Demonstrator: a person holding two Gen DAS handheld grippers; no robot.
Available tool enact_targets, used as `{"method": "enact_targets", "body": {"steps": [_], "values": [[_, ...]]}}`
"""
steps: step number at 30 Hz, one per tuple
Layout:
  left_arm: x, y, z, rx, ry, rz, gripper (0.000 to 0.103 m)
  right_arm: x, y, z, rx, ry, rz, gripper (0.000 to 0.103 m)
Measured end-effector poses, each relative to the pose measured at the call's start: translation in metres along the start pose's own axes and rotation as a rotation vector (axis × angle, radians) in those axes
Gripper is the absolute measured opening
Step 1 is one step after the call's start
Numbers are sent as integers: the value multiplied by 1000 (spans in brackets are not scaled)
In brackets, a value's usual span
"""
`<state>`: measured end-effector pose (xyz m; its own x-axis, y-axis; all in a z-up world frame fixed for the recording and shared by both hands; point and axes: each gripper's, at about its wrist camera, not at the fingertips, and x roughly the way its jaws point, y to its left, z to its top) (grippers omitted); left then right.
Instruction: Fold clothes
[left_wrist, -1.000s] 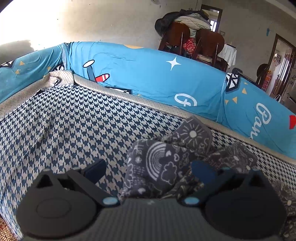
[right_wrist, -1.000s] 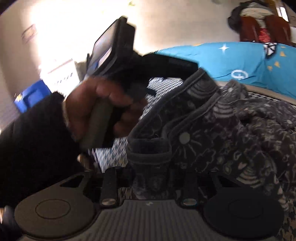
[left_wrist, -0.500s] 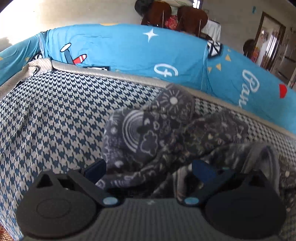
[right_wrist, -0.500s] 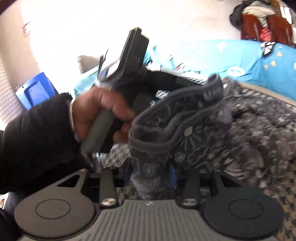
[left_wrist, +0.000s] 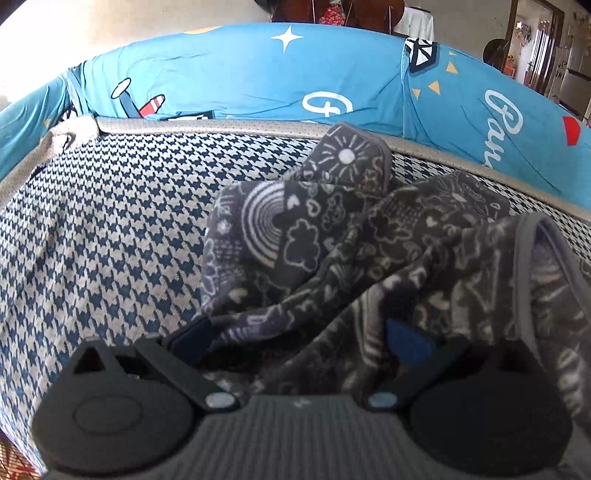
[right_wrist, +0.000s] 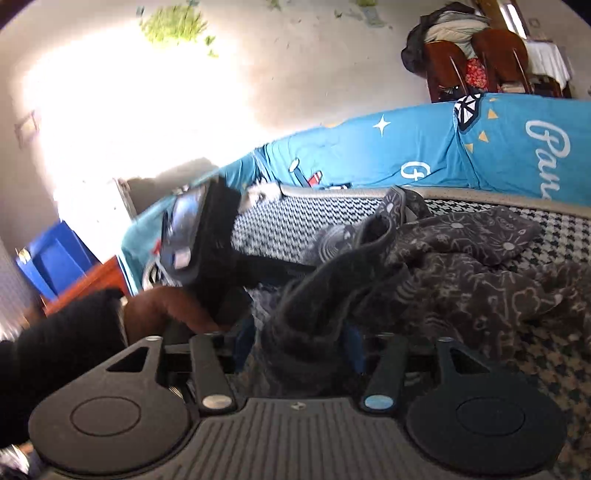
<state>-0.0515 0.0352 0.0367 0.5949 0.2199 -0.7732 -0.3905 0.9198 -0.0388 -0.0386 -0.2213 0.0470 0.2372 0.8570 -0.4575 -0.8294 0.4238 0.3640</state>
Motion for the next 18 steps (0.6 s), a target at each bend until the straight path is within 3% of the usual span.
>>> {"method": "enact_targets", "body": {"steps": [6,9,11,18], "values": [[-10,18,12,-99,-64,-1,103,17,-1,1,72,4,-47,62],[-20,28,20,-142,-119,-2,103,34,10,-5,24,31,-63,60],[-25,33,21,-142,-133,-6,103,43,23,-10,-27,68,-11,44],[-39,48,23,-126,-169,-26,103,64,71,-36,-223,260,189,46]]}}
